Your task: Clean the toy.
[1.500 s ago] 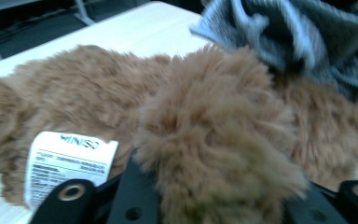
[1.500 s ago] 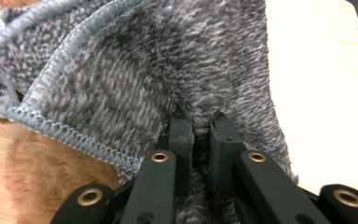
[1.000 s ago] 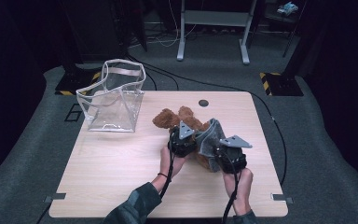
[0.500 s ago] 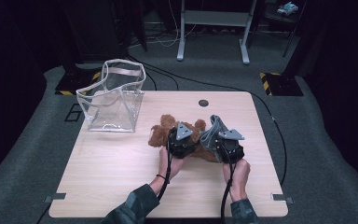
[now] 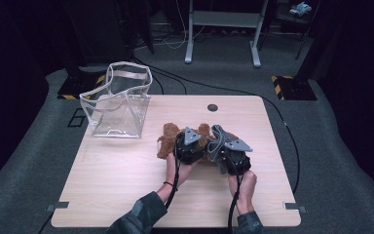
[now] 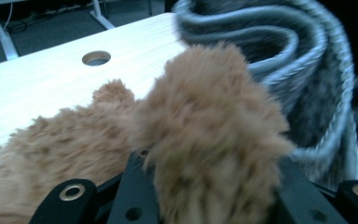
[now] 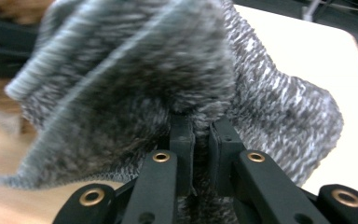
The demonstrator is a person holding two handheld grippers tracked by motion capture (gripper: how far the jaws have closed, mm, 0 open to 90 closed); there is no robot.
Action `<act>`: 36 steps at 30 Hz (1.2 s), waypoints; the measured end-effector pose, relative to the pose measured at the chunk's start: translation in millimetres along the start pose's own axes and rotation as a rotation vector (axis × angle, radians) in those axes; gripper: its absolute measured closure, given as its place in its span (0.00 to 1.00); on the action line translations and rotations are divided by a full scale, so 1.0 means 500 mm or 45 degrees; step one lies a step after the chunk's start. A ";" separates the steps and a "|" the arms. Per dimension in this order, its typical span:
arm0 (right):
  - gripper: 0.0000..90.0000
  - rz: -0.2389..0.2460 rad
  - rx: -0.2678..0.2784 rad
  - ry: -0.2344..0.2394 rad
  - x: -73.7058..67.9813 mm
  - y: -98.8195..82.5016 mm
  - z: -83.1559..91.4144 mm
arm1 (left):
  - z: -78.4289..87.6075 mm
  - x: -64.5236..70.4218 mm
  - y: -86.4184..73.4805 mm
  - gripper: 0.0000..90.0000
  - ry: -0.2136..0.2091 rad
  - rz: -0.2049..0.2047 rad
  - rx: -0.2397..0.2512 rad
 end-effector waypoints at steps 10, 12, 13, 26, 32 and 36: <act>0.91 -0.060 0.007 -0.075 0.054 0.007 0.021 | -0.003 0.002 0.002 0.80 0.012 -0.020 -0.004; 0.91 -0.013 0.045 0.074 0.002 0.025 0.036 | -0.005 0.006 0.003 0.80 0.015 -0.026 -0.002; 0.91 -0.013 0.045 0.074 0.002 0.025 0.036 | -0.005 0.006 0.003 0.80 0.015 -0.026 -0.002; 0.91 -0.023 -0.077 -0.092 0.060 0.021 -0.011 | -0.002 0.003 0.000 0.81 0.010 -0.026 -0.009; 0.91 -0.056 -0.053 -0.041 0.064 0.025 0.009 | -0.003 0.002 0.001 0.80 0.005 -0.028 -0.010; 0.90 0.034 -0.029 0.104 0.001 0.043 0.014 | -0.004 0.002 0.001 0.80 0.008 -0.030 -0.009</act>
Point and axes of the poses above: each handheld gripper's, and its own axes: z roughly backward along the jaws, y roughly out of its top, x roughly to its right, the point moved 1 cm from there along -z, roughly forward along the jaws, and after that the axes turned 2 degrees about -y, right-handed, at the moved point
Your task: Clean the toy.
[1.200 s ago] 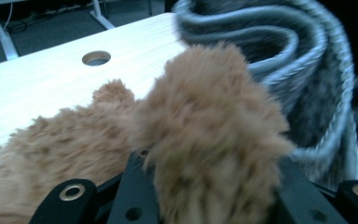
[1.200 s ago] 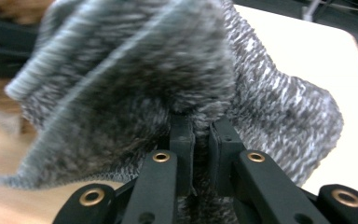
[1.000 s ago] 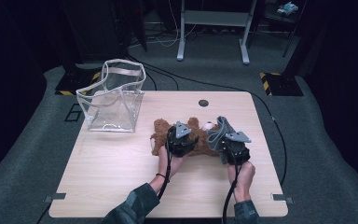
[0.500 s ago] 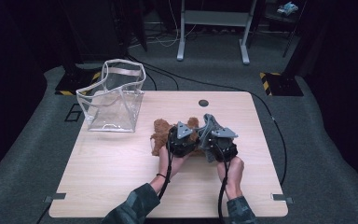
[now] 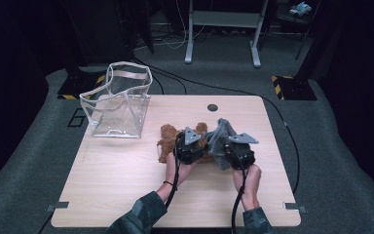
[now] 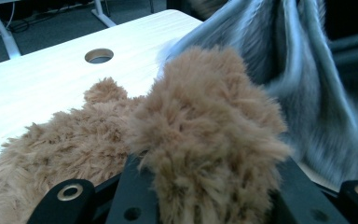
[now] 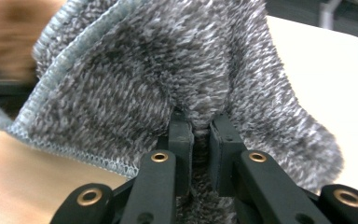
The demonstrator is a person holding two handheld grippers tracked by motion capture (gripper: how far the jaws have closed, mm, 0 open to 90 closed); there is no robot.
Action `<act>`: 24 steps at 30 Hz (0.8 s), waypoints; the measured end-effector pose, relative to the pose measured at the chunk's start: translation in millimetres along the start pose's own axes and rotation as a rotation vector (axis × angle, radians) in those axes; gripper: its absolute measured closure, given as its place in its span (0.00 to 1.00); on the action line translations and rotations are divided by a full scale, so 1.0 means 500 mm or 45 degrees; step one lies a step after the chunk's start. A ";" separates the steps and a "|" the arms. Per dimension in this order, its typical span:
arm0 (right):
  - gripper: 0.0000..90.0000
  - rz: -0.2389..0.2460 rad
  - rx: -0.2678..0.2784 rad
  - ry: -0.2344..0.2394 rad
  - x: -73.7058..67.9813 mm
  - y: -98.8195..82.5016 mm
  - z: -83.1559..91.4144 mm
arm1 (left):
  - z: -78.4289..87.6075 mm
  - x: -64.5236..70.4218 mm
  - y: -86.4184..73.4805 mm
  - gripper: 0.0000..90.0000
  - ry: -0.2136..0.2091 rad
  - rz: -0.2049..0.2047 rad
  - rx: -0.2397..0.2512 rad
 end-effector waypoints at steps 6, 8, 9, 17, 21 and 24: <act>0.91 0.012 -0.065 -0.036 0.006 0.001 -0.034 | 0.002 -0.004 0.000 0.80 -0.004 -0.003 -0.016; 0.91 -0.006 -0.076 -0.076 0.028 -0.004 -0.032 | 0.001 -0.004 -0.001 0.80 -0.003 0.001 -0.012; 0.91 -0.016 -0.082 -0.125 0.043 -0.008 -0.031 | 0.001 -0.005 -0.001 0.80 -0.002 0.001 -0.010; 0.90 -0.102 -0.099 -0.194 0.101 -0.025 -0.016 | 0.000 -0.005 0.001 0.80 0.002 -0.002 -0.008; 0.90 -0.021 -0.022 -0.023 0.029 0.006 0.005 | -0.001 -0.003 0.001 0.80 0.008 -0.008 -0.011; 0.90 0.063 -0.051 0.010 -0.015 0.021 -0.016 | 0.000 -0.004 0.001 0.80 0.008 -0.004 -0.013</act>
Point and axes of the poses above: each handheld gripper's, and its own axes: z roughly backward along the jaws, y roughly out of its top, x roughly to its right, the point moved 1 cm from there along -z, roughly forward along the jaws, and after that the axes turned 2 degrees about -y, right-handed, at the moved point
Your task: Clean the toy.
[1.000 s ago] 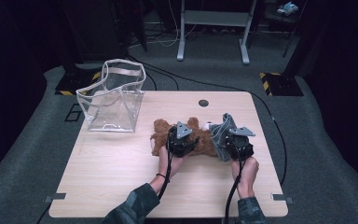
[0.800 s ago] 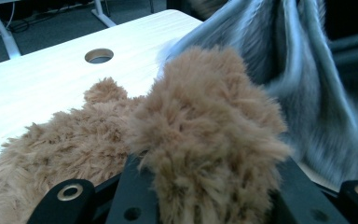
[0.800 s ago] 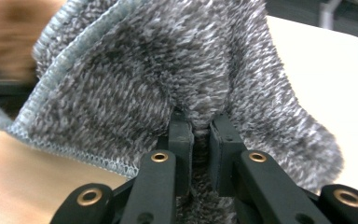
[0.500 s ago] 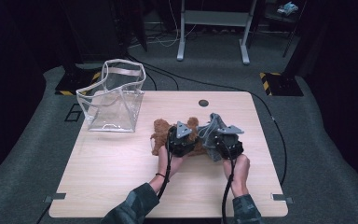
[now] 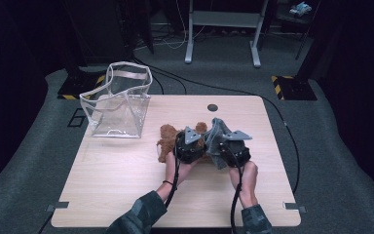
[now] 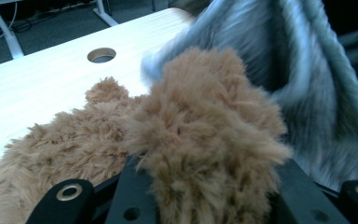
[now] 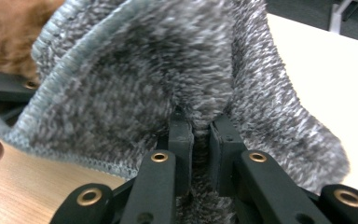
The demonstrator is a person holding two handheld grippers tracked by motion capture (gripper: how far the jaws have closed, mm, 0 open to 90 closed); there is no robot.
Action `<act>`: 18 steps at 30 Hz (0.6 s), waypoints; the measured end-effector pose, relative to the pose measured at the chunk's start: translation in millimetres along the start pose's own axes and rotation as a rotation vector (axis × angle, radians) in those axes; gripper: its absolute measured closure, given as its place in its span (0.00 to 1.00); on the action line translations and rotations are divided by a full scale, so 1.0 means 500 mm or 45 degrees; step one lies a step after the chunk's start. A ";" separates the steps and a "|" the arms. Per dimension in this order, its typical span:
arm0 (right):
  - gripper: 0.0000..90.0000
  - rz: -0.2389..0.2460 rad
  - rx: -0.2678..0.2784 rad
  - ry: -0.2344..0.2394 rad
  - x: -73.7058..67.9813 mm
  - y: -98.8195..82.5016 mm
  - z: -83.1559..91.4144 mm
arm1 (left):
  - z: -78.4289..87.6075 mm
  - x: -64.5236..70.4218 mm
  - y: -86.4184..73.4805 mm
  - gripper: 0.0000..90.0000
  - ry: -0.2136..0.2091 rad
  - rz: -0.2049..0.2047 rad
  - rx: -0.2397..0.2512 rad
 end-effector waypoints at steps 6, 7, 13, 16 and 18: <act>0.91 -0.086 -0.037 -0.069 0.048 -0.014 -0.027 | 0.000 -0.001 -0.002 0.80 -0.008 0.001 -0.007; 0.91 -0.094 -0.039 -0.110 0.058 -0.017 -0.023 | 0.001 -0.002 -0.002 0.80 -0.008 0.002 -0.005; 0.90 -0.176 -0.062 -0.210 0.122 -0.034 -0.009 | 0.001 -0.003 -0.002 0.80 -0.009 0.005 0.002; 0.90 -0.149 -0.007 -0.152 0.094 -0.017 0.008 | 0.000 -0.002 -0.002 0.80 -0.011 0.002 0.001; 0.90 -0.073 0.012 -0.026 0.034 0.010 0.010 | 0.000 -0.001 -0.001 0.80 -0.009 -0.001 0.002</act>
Point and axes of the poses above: each handheld gripper's, and its own axes: z roughly backward along the jaws, y roughly out of its top, x roughly to its right, the point moved 1 cm from there along -z, roughly forward along the jaws, and after that the axes turned 2 degrees about -y, right-handed, at the moved point
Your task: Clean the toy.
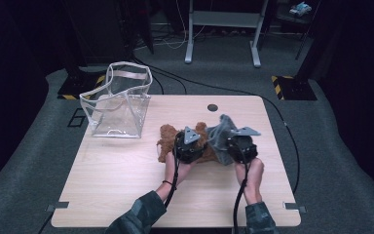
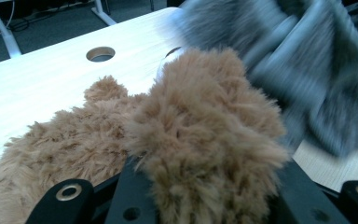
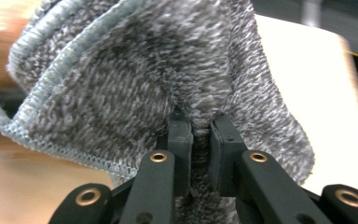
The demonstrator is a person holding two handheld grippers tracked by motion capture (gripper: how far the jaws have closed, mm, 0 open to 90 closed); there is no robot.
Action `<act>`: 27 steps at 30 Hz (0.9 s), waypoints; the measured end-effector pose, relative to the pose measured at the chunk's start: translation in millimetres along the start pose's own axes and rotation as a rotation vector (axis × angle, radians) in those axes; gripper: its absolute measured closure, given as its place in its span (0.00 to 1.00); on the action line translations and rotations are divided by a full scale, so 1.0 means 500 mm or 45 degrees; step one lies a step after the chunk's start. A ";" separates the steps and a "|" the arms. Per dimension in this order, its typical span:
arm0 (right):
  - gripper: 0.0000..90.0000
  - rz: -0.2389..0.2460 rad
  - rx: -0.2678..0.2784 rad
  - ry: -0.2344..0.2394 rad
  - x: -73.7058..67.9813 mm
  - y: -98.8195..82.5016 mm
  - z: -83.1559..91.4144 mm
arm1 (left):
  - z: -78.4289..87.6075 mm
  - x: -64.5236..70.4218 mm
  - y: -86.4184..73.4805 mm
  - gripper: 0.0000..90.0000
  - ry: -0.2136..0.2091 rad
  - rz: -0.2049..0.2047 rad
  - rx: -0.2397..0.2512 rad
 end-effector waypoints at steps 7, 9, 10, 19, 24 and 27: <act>0.90 -0.013 -0.055 0.022 -0.019 0.000 -0.051 | 0.004 -0.005 -0.003 0.72 0.007 0.000 -0.016; 0.90 0.000 -0.053 0.018 -0.021 -0.001 -0.050 | 0.015 -0.003 -0.005 0.62 0.033 -0.021 -0.017; 0.90 0.005 -0.050 0.012 -0.023 0.000 -0.050 | 0.024 -0.001 -0.006 0.59 0.048 -0.034 -0.011; 0.90 -0.017 -0.029 -0.002 -0.022 0.000 -0.049 | 0.112 -0.032 -0.042 0.41 0.215 -0.102 0.015; 0.90 -0.020 -0.020 -0.013 -0.018 -0.002 -0.046 | 0.147 -0.085 -0.061 0.35 0.268 -0.006 0.012; 0.90 -0.018 -0.010 -0.020 -0.015 -0.002 -0.036 | 0.148 -0.112 -0.073 0.42 0.215 0.066 -0.020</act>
Point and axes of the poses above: each handheld gripper's, and its own axes: z roughly backward along the jaws, y roughly out of its top, x roughly to its right, the point moved 1 cm from there along -z, roughly forward along the jaws, and after that the axes turned 2 degrees about -y, right-handed, at the moved point
